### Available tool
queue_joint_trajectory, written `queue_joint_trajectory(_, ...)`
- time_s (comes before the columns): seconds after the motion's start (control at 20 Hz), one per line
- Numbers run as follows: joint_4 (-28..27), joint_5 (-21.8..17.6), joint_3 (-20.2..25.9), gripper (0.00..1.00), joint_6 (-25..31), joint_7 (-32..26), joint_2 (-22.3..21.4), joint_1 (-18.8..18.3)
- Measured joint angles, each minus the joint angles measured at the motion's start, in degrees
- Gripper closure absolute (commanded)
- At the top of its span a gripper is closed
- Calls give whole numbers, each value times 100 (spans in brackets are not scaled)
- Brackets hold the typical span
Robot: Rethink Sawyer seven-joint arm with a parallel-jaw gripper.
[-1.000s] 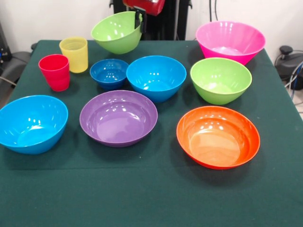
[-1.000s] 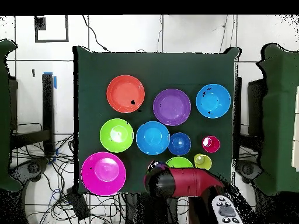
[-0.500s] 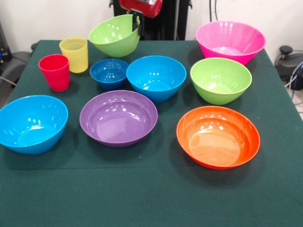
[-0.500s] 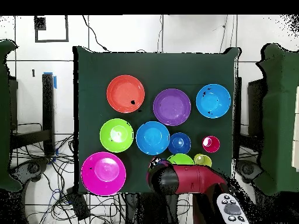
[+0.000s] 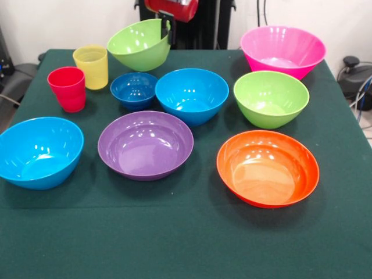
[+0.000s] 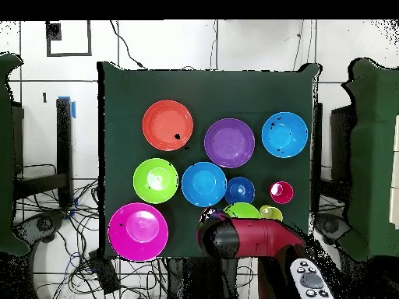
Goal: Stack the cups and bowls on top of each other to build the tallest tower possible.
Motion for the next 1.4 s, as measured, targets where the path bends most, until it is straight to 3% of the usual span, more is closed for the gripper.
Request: queue_joint_trajectory(1.4, -18, -1, 99, 100, 328, 0, -185, -85)
